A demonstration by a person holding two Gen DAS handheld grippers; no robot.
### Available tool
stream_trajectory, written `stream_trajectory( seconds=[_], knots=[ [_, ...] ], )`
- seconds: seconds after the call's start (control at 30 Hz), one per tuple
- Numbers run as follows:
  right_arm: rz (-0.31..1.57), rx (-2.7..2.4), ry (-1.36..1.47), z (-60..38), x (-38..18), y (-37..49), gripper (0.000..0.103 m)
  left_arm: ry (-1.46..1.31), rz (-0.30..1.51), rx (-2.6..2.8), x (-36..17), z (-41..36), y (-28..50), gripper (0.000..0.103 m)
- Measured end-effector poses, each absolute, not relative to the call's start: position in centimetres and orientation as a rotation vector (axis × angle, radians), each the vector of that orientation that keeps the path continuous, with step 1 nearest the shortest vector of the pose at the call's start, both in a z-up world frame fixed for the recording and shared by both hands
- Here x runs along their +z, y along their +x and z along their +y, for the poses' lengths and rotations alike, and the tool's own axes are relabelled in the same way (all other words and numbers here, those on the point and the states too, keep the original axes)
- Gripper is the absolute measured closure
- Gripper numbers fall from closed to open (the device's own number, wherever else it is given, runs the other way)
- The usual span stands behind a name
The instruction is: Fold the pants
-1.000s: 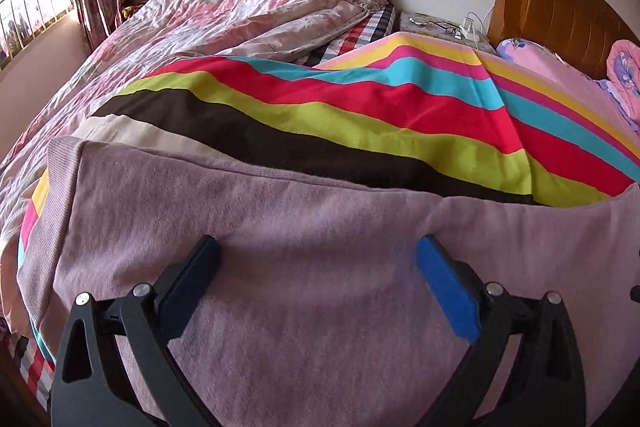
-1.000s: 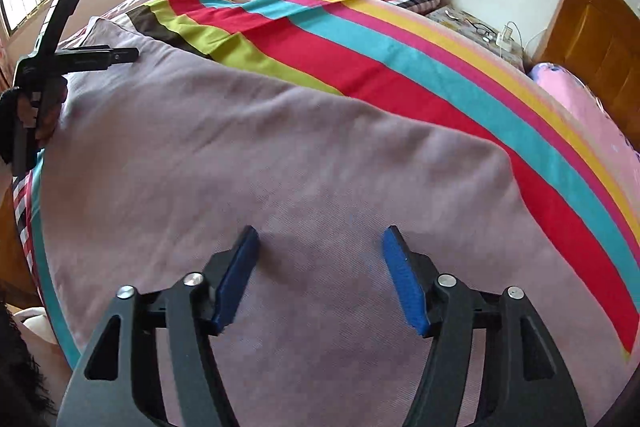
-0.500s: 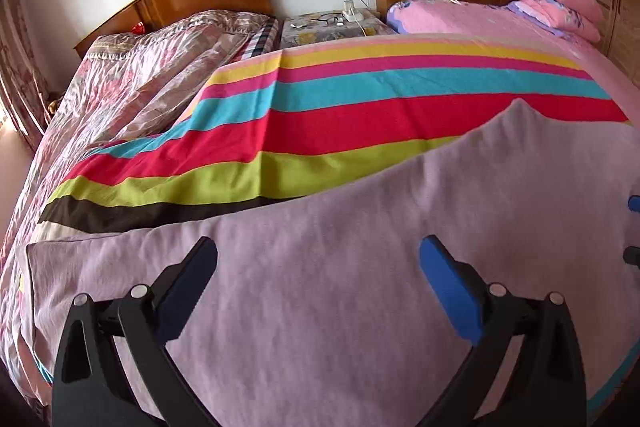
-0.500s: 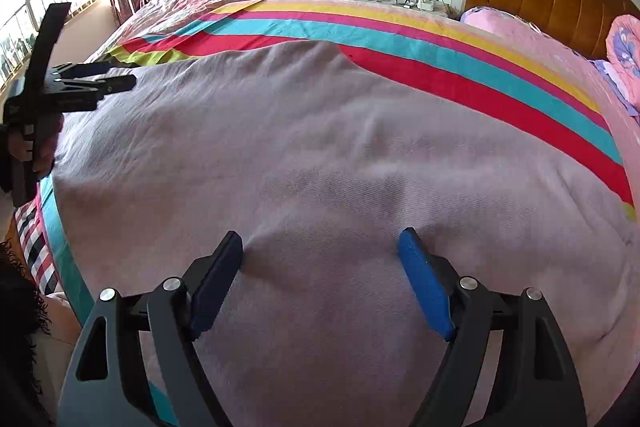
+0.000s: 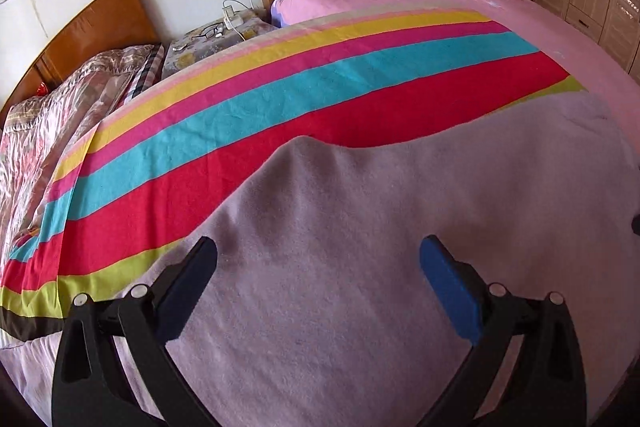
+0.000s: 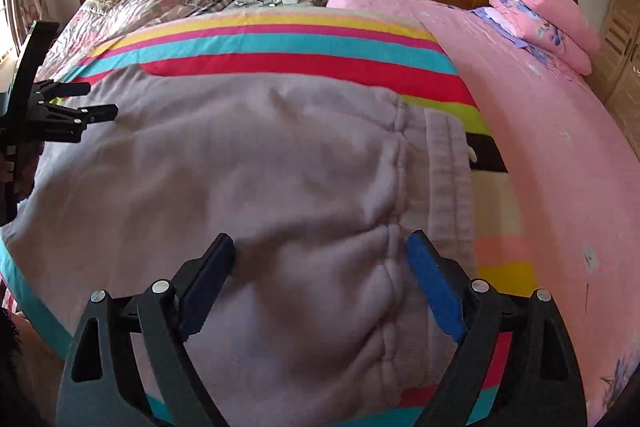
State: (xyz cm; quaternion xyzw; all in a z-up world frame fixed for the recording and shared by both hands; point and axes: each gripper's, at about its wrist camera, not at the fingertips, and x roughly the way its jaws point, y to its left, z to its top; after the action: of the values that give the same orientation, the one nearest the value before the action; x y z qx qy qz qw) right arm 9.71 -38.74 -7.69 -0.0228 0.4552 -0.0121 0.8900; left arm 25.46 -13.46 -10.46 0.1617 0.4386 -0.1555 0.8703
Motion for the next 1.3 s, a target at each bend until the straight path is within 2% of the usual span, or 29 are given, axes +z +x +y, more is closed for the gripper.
stream_trajectory(
  seconds=[0.2,0.37,0.6,0.67,0.93,1.07,1.3],
  knots=[
    [0.898,-0.004,-0.044,-39.8,-6.0,9.4,0.016,0.256,0.916,-0.336,-11.0,-12.7,26.5,0.001],
    [0.825,0.137,-0.073,-37.5,-3.2,13.5,0.016,0.269,0.886,-0.307,-10.9,-13.1,25.9,0.001],
    [0.96,0.183,-0.267,-31.8,-6.8,19.3,0.015,0.245,0.897,-0.316,-10.7,-12.5,25.8,0.001],
    [0.999,0.196,-0.206,-32.7,-8.0,19.8,0.015,0.244,0.897,-0.316,-10.7,-12.5,25.8,0.001],
    [0.93,0.172,0.009,-34.8,-5.6,19.0,0.015,0.231,0.902,-0.324,-10.9,-12.3,26.0,0.001],
    [1.016,0.133,-0.114,-33.2,-8.3,20.4,0.012,0.219,0.908,-0.336,-10.9,-12.1,26.1,0.001],
    [0.966,0.009,-0.055,-31.3,-5.9,20.8,0.012,0.137,0.882,-0.363,-9.8,-10.3,25.3,0.001]
  ],
)
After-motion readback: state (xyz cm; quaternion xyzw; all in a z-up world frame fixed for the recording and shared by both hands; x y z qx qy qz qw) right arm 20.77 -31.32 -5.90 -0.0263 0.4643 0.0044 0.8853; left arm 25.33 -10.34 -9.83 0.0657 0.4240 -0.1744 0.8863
